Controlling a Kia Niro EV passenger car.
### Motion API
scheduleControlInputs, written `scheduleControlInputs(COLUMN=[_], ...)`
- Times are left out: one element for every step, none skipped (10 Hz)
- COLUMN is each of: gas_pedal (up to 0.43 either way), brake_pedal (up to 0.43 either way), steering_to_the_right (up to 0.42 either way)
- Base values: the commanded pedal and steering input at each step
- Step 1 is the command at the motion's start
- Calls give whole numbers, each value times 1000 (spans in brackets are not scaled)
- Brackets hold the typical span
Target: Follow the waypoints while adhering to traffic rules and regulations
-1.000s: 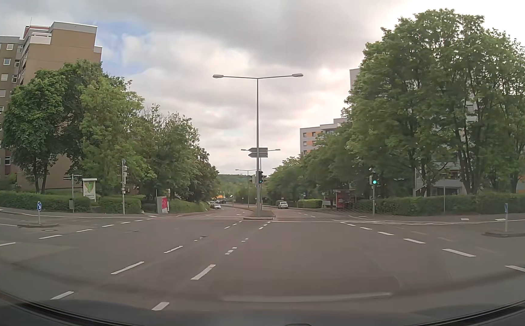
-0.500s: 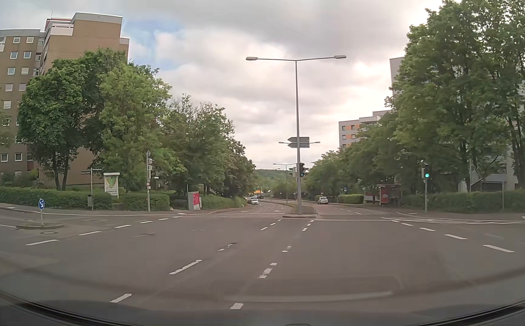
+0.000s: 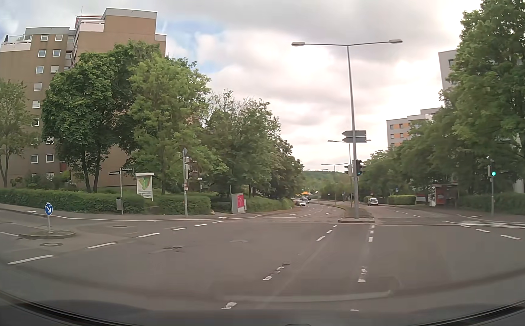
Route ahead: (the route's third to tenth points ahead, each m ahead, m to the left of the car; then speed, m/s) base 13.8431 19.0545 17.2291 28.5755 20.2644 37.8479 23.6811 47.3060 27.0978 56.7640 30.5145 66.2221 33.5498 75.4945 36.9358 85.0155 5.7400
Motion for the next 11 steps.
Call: scheduleControlInputs(gas_pedal=[0,8,20,20,28,39,39,39,39,39,39], brake_pedal=[0,0,0,0,0,0,0,0,0,0,0], steering_to_the_right=[-218,-221,-226,-228,-228,-228,-224,-218,-210,-205,-199])
